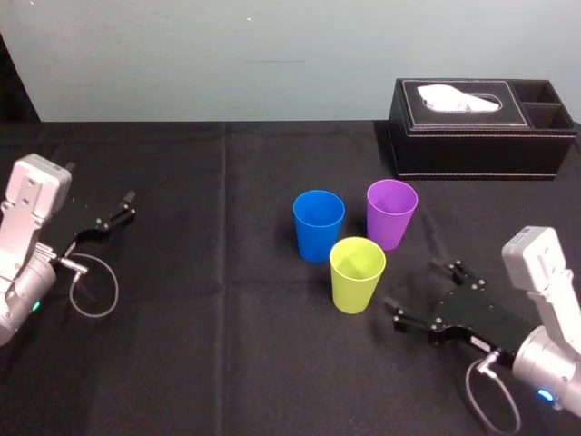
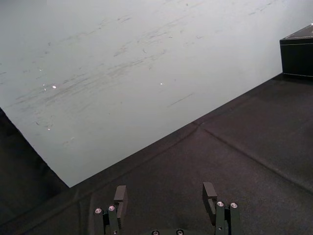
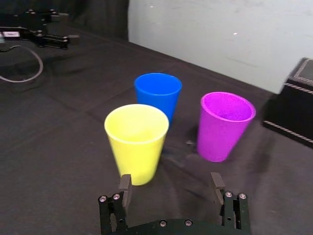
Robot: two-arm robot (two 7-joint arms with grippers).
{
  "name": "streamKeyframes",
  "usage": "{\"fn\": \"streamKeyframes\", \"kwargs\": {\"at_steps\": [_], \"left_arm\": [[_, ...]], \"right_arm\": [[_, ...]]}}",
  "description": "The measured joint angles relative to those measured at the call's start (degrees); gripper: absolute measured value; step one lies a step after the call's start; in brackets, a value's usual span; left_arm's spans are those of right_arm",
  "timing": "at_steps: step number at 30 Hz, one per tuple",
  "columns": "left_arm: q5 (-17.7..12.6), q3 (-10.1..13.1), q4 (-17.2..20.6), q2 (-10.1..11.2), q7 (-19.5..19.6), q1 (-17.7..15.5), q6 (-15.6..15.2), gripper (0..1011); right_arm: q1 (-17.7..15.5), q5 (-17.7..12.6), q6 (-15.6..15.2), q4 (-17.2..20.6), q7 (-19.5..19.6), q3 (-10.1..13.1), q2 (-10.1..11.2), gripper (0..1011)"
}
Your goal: Stack the three plastic cups sequentially using one hand.
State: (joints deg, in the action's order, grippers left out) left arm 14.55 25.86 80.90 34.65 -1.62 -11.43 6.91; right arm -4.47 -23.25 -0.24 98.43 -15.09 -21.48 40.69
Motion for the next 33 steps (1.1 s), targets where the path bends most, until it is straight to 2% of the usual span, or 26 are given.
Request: {"fn": "streamKeyframes", "kwargs": {"at_steps": [9,20,33], "left_arm": [[0.0,0.0,0.0,0.0,0.0,0.0,0.0,1011],[0.0,0.0,0.0,0.0,0.0,0.0,0.0,1011],[0.0,0.0,0.0,0.0,0.0,0.0,0.0,1011]], "right_arm": [[1.8,0.3,1.8,-2.9,-2.9,-0.7,-3.4,1003],[3.3,1.1,3.0,-5.4,-4.4,-0.6,-7.0,1003],[4.8,1.7,2.7,-7.4,-6.6,0.0,-9.7,1003]]}}
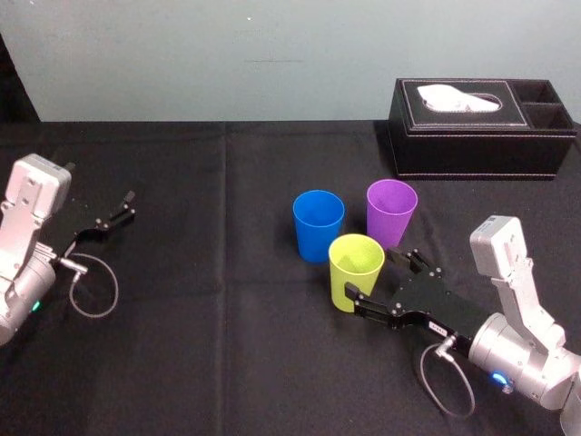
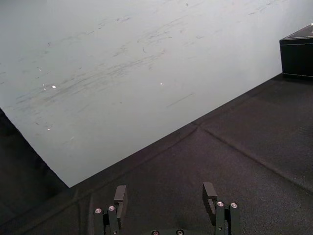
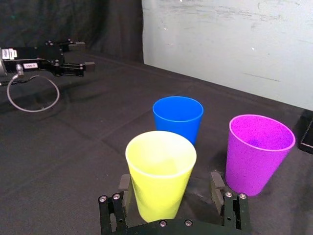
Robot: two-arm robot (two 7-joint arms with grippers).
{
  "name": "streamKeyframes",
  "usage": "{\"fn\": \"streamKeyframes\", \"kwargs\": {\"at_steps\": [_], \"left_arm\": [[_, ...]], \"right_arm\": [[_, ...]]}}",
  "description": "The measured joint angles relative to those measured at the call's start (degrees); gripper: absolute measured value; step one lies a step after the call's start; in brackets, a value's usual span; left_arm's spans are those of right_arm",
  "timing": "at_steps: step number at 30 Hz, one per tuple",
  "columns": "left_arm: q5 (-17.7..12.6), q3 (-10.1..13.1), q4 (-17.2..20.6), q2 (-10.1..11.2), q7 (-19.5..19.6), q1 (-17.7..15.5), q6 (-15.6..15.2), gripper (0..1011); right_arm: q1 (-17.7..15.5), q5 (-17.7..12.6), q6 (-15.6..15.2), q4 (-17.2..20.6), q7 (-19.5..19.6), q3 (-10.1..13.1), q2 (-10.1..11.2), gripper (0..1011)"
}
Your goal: Stack the three plastic cups sequentially using one hand.
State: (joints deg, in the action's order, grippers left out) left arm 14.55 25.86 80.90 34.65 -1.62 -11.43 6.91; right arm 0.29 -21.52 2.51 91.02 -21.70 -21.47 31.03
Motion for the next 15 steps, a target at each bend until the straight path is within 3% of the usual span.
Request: {"fn": "streamKeyframes", "kwargs": {"at_steps": [15], "left_arm": [[0.0,0.0,0.0,0.0,0.0,0.0,0.0,1011]], "right_arm": [[0.6,0.5,-0.3,-1.0,-3.1,0.7,-2.5,1003]]}}
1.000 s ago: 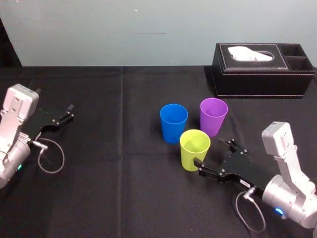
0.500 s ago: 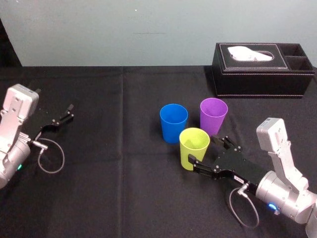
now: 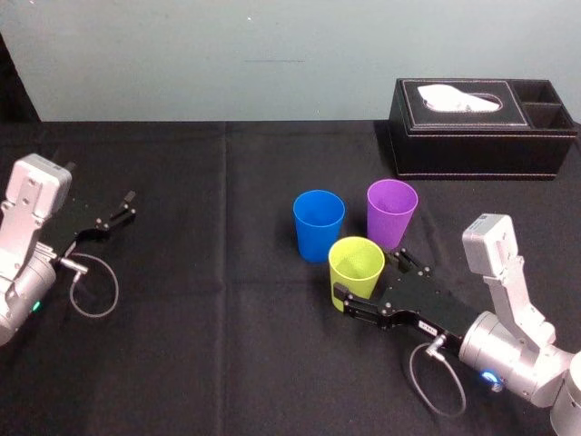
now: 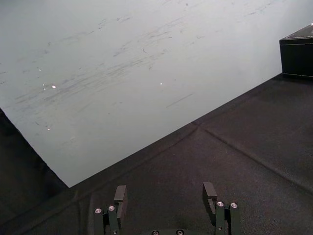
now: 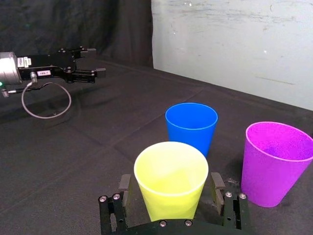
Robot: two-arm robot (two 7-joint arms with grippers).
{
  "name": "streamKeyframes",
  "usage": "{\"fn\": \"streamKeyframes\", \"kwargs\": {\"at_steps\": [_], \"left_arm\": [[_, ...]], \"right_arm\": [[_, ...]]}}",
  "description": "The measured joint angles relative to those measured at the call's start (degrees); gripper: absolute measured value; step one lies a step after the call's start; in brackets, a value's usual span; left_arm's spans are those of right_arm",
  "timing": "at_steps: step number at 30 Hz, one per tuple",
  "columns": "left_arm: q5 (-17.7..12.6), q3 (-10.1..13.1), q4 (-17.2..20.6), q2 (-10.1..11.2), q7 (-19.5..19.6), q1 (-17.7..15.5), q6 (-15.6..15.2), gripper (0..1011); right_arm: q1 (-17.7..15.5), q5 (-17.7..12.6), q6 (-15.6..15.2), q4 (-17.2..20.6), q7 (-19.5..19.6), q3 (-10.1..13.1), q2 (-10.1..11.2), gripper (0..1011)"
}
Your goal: Stack the three plastic cups sequentially using one hand.
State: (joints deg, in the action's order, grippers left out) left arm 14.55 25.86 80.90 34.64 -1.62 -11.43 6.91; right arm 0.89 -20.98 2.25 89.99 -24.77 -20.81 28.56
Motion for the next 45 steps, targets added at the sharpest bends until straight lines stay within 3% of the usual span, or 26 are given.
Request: {"fn": "streamKeyframes", "kwargs": {"at_steps": [13,22,28,32,41,45], "left_arm": [[0.0,0.0,0.0,0.0,0.0,0.0,0.0,1011],[0.0,0.0,0.0,0.0,0.0,0.0,0.0,1011],[0.0,0.0,0.0,0.0,0.0,0.0,0.0,1011],[0.0,0.0,0.0,0.0,0.0,0.0,0.0,1011],[0.0,0.0,0.0,0.0,0.0,0.0,0.0,1011],[0.0,0.0,0.0,0.0,0.0,0.0,0.0,1011]], "right_arm": [[1.9,1.6,-0.5,-2.3,-0.6,-0.5,-2.0,1003],[1.7,1.6,-0.6,-2.1,-0.6,-0.5,-2.0,1004],[1.6,1.4,-0.6,-2.0,-0.6,-0.4,-1.9,906],[1.6,1.4,-0.6,-1.9,-0.6,-0.4,-1.8,790],[1.5,1.3,-0.6,-1.8,-0.5,-0.3,-1.8,735],[1.5,1.6,-1.8,0.7,0.2,0.6,-1.3,735]]}}
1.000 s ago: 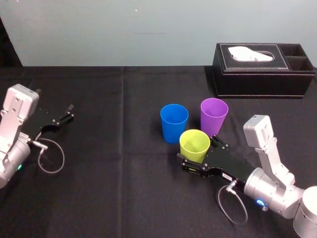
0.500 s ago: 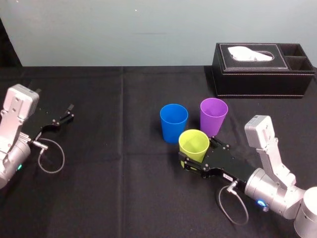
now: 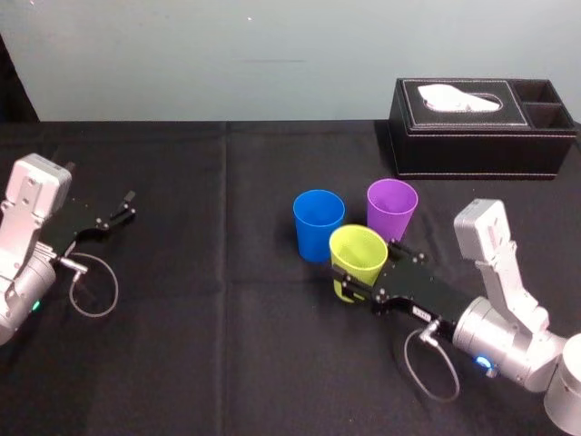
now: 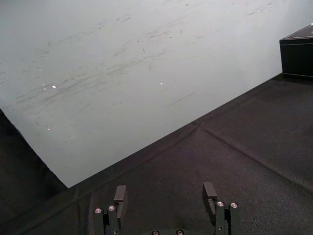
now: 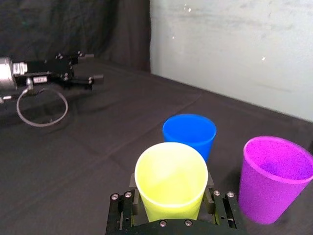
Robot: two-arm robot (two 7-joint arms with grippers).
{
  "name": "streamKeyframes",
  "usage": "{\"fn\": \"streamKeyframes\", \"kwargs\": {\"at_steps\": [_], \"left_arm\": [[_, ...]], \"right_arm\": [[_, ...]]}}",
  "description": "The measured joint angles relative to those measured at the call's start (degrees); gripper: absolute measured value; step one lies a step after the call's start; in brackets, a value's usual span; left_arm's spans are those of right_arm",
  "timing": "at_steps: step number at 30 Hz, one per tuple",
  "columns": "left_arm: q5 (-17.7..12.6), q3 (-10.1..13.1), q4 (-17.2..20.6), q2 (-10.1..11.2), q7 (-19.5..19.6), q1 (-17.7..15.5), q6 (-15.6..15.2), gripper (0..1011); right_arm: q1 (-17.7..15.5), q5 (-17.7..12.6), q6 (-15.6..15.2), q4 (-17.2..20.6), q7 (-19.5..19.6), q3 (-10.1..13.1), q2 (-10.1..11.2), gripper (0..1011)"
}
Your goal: Stack the three plastic cups sequentially using one hand.
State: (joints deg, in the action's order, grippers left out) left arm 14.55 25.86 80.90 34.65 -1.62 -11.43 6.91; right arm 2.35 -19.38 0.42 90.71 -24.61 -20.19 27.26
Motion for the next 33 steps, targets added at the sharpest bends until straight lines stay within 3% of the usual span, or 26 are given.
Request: {"fn": "streamKeyframes", "kwargs": {"at_steps": [10,16,20,25,33], "left_arm": [[0.0,0.0,0.0,0.0,0.0,0.0,0.0,1011],[0.0,0.0,0.0,0.0,0.0,0.0,0.0,1011],[0.0,0.0,0.0,0.0,0.0,0.0,0.0,1012],[0.0,0.0,0.0,0.0,0.0,0.0,0.0,1011],[0.0,0.0,0.0,0.0,0.0,0.0,0.0,1011]], "right_arm": [[1.3,-0.9,-3.3,7.1,0.4,2.6,2.0,735],[3.8,-1.4,-4.1,8.5,0.1,3.0,2.2,735],[5.7,-1.7,-4.2,7.4,-0.4,2.4,1.6,735],[9.0,-2.6,-4.1,3.5,-1.1,1.1,-0.3,735],[12.5,-3.7,-1.7,-1.9,-2.9,-0.9,-2.4,735]]}}
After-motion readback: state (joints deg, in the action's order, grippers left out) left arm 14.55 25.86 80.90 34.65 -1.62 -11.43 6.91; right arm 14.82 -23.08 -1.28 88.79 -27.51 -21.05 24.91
